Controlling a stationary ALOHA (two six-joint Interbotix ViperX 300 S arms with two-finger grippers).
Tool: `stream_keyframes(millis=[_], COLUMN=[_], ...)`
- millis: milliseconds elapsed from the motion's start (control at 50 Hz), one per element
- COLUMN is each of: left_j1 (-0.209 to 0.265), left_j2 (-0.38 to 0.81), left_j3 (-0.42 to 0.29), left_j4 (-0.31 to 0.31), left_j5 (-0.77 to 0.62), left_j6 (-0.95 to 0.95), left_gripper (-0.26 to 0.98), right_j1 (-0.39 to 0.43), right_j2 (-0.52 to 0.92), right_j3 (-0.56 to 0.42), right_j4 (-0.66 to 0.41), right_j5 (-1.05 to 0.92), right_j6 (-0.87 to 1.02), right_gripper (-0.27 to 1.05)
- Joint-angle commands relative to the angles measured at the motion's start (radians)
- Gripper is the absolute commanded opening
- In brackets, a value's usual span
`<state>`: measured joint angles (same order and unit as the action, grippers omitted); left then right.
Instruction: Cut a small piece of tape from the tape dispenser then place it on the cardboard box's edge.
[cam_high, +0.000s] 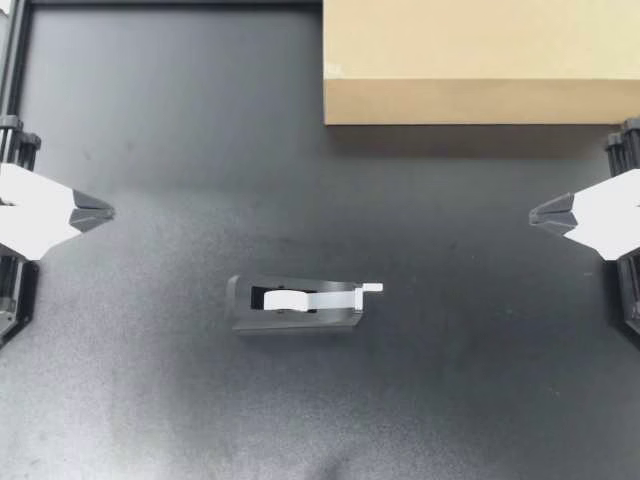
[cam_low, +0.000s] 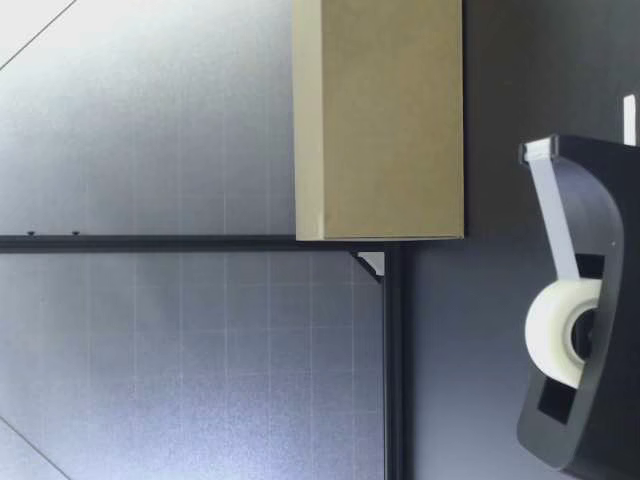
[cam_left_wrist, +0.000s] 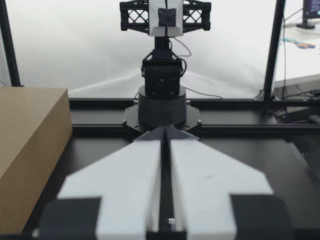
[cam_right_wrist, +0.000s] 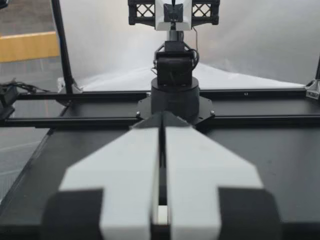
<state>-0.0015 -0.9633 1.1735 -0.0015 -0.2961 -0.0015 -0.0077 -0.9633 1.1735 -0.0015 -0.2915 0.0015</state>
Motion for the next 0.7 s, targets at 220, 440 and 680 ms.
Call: stream_keyframes(millis=[220, 440, 680], left_j1=[-0.015, -0.017, -0.015], left_j2=[0.018, 0.04, 0.057], left_j3=[0.009, 0.025, 0.028], left_j4=[-0.002, -0.002, -0.002], left_j5=[-0.052, -0.112, -0.115], left_j6=[0.005, 0.017, 0.011], left_gripper=[-0.13, -0.12, -0.12], right_j1=[-0.003, -0.003, -0.005], right_j2=[0.169, 0.466, 0.746], right_j3=[-0.109, -0.31, -0.56], right_j4=[0.014, 0.014, 0.014], right_j5=[0.012, 0.083, 0.397], right_j6=[0.063, 0.072, 0.077], right_gripper=[-0.11, -0.11, -0.11])
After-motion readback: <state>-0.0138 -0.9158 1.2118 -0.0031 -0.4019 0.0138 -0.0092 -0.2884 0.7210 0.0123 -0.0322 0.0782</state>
